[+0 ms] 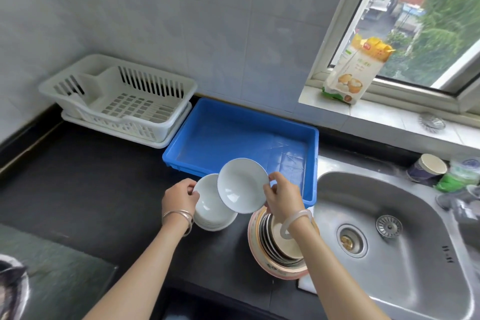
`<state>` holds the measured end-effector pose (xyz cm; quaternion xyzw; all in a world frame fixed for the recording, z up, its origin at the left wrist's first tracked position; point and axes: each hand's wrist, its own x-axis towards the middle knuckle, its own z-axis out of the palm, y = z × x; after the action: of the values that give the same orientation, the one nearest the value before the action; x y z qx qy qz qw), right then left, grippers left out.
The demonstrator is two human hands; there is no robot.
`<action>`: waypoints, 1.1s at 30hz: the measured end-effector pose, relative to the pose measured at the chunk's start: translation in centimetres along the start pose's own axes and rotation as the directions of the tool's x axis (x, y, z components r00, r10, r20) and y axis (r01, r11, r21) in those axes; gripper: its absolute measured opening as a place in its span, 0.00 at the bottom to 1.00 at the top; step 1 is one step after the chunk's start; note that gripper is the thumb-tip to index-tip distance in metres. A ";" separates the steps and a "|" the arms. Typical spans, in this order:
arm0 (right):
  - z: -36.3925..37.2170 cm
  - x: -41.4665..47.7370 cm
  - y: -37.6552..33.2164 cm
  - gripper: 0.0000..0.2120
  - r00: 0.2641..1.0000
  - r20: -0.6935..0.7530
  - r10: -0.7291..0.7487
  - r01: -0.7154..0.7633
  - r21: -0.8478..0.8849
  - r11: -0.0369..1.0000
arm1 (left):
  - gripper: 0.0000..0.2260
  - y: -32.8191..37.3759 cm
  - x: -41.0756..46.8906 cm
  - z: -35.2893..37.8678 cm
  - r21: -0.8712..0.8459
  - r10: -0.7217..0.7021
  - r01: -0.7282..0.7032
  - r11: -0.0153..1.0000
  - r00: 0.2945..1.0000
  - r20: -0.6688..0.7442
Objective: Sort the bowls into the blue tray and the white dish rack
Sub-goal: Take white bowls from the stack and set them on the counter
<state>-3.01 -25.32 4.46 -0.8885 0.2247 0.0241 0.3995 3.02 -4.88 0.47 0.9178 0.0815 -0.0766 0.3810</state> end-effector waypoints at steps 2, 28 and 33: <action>-0.1 0.4 -0.4 0.05 1.000 0.001 -0.030 0.030 0.003 1.000 | 0.06 0.0 0.3 -0.5 -0.044 -0.017 0.018 0.999 1.000 0.011; 23.9 11.4 -23.1 0.06 0.911 0.367 -0.188 0.151 0.129 0.980 | 0.09 -19.5 13.8 -20.6 -0.655 -0.604 0.342 0.673 0.765 -0.221; 31.5 13.3 -25.8 0.06 0.900 0.413 -0.143 0.117 0.087 0.989 | 0.07 -23.7 16.7 -21.9 -0.743 -0.725 0.353 0.569 0.642 -0.250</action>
<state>24.07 7.31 -1.88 -0.8633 0.0750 0.1802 0.4653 16.07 28.76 -3.87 0.6393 0.4938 0.0947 0.5818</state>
